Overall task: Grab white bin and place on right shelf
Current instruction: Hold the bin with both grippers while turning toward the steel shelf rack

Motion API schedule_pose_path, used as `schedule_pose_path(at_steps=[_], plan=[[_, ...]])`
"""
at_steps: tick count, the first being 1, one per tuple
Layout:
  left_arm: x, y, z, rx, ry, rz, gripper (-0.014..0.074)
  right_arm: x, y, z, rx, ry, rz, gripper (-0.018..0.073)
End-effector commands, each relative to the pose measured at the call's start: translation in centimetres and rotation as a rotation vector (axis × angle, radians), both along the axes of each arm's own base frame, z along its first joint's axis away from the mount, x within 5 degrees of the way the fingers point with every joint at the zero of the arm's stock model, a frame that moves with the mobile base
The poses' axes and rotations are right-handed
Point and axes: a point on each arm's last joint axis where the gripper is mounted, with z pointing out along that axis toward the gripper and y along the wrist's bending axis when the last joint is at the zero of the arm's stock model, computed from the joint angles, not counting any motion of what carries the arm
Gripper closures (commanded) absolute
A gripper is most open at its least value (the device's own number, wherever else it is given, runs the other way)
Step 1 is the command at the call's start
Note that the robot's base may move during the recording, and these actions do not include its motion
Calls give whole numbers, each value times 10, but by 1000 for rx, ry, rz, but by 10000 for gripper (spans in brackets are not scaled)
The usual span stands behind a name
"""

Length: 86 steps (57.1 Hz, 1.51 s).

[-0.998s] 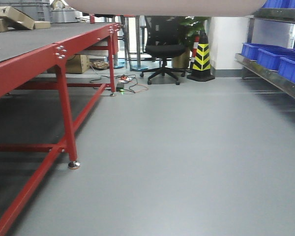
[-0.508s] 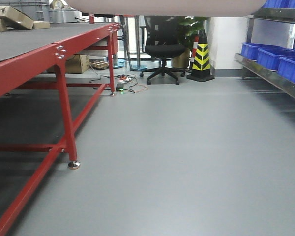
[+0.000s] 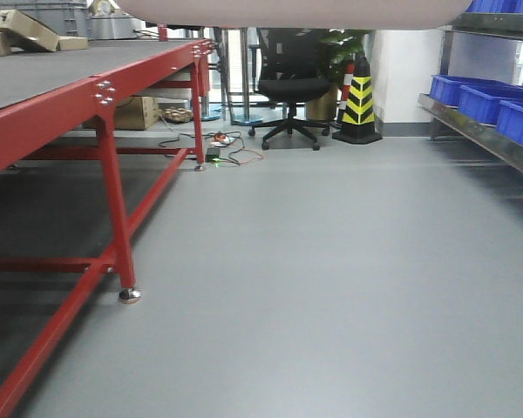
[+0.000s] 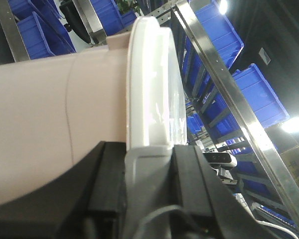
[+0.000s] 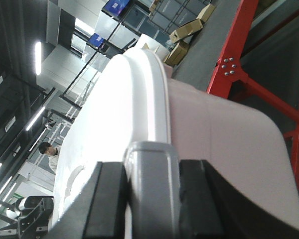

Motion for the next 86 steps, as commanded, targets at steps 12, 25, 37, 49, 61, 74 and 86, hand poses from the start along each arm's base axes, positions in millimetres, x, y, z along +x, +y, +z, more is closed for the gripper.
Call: schedule_pose_path(at_steps=[12,25,37,49,61,74,86], plan=[[-39,-14,35,-110,-134,-254,722,-15,11,31,96,-129,86,501],[-39,-14,35,-110,-134,-254,722,-15,11,31,96,-129,86,501],[-39,-14,35,-110,-134,-254,722,-15,11,31,96,-129,86,501],[-39,-14,35,-110,-134,-254,722,-15,11,31,96,-129,86,501],[-39,-14,35,-110,-134,-254,722,-15,11,31,96,-129,86,501],[-39,-14,35,-110,-134,-254,722,-15,11,31,96,-129,86,501],[-39,-14,35,-110,-134,-254,722,-15,11,31,96,-128,85,501]])
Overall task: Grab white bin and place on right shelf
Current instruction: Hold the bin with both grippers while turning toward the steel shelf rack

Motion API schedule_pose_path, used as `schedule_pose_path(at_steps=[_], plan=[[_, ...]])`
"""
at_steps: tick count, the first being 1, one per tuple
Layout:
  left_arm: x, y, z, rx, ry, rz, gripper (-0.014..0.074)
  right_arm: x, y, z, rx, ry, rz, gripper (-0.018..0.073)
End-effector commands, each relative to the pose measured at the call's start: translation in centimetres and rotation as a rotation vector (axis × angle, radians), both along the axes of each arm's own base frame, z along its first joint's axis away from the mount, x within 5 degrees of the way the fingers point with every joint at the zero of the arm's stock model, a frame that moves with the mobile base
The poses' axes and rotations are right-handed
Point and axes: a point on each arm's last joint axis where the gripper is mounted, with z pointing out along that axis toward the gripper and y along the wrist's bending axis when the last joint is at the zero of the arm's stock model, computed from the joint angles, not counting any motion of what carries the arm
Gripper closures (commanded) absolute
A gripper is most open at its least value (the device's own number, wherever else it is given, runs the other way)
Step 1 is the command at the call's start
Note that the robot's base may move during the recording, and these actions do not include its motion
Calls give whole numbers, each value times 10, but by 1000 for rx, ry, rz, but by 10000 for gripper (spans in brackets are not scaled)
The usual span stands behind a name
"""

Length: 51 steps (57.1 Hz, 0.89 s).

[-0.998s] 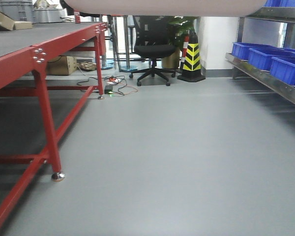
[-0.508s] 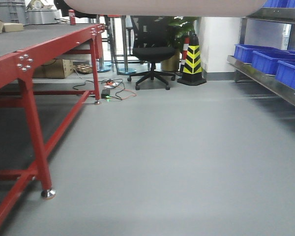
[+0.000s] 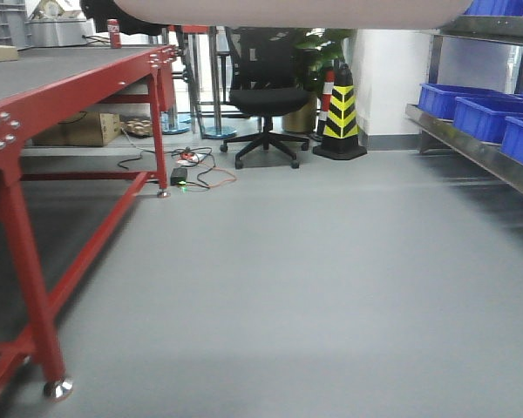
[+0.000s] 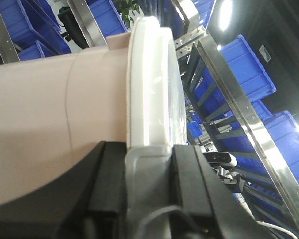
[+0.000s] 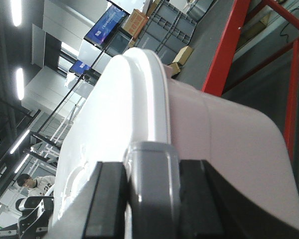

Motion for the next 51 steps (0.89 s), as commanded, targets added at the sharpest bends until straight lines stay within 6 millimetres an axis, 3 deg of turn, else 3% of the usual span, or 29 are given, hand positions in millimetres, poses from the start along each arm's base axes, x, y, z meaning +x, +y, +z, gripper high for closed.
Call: schedule_pose_path(at_steps=[1,51], plan=[[-39,-14,35,-110,-134,-254,722,-15,11,30,96,-128,88,501],[-39,-14,35,-110,-134,-254,722,-15,11,30,95,-127,85,501]])
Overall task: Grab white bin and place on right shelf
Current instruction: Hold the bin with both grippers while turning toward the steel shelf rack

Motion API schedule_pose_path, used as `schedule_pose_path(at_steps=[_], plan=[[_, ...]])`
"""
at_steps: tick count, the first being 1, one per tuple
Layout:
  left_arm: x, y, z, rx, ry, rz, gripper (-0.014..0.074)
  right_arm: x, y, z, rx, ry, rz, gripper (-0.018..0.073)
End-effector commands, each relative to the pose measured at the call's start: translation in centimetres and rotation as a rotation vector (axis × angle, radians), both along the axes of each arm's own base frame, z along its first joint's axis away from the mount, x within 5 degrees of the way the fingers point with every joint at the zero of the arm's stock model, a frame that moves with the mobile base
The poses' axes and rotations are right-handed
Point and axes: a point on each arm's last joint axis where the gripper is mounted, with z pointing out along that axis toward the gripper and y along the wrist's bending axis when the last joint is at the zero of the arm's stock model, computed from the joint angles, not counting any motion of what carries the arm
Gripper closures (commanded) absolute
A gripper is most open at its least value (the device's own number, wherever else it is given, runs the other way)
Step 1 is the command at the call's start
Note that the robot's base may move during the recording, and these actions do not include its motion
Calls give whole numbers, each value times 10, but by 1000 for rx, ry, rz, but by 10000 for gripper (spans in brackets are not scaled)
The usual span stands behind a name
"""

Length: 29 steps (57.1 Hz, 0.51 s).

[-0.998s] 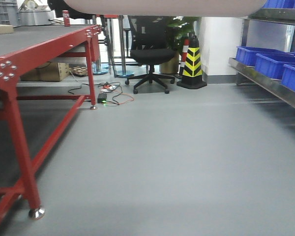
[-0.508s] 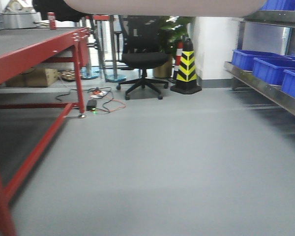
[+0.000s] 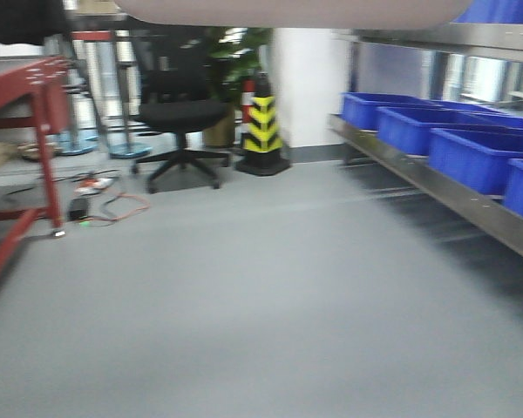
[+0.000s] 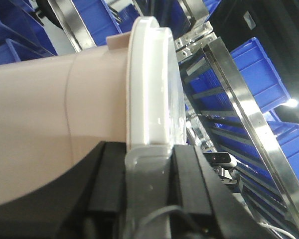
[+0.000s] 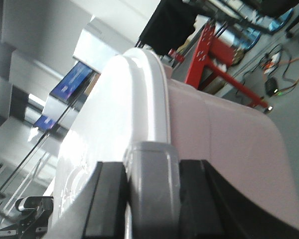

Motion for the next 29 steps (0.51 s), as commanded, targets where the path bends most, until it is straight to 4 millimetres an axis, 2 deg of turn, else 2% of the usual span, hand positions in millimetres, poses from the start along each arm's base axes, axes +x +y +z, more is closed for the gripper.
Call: schedule_pose_path(at_steps=[1,29], plan=[[-39,-14,35,-110,-134,-254,722,-15,11,30,95,-127,85,501],[-39,-14,35,-110,-134,-254,722,-15,11,30,95,-127,84,501]])
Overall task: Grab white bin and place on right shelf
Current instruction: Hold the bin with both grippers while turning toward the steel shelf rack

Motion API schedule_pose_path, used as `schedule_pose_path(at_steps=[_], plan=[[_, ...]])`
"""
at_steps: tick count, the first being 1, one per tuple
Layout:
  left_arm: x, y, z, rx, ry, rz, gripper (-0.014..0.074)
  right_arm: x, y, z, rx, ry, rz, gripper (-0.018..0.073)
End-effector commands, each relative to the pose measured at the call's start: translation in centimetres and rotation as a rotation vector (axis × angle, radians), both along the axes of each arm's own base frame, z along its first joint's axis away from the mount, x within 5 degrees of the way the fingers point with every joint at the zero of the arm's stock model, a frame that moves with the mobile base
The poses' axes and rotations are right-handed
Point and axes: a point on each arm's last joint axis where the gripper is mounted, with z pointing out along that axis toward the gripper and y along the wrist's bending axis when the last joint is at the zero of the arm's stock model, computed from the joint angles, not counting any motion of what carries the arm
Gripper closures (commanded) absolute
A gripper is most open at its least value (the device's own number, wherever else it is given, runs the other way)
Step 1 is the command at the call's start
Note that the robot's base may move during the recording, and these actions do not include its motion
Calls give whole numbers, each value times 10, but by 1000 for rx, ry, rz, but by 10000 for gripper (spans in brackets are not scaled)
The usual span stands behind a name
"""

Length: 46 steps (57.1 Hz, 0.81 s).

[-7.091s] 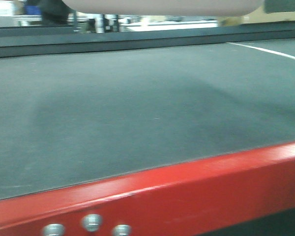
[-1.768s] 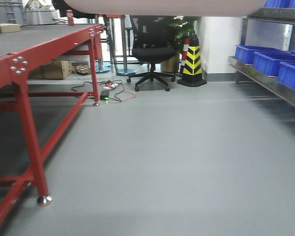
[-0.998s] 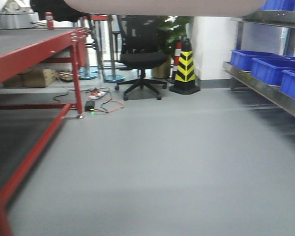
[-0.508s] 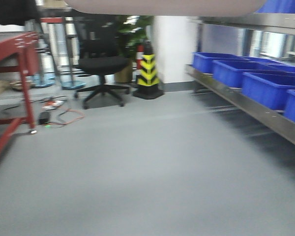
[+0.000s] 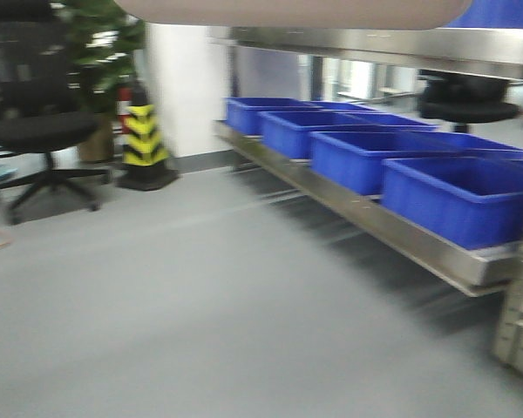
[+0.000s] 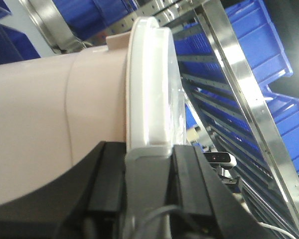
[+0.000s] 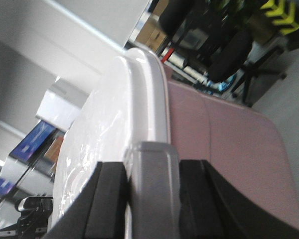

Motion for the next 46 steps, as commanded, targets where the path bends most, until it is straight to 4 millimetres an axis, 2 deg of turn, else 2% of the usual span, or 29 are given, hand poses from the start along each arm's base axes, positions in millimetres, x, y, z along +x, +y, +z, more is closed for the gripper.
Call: schedule_pose_path(at_steps=[1,46], plan=[[-39,-14,35,-110,-134,-252,722,-15,11,30,95,-128,86,501],[-39,-14,35,-110,-134,-252,722,-15,11,30,95,-127,84,501]])
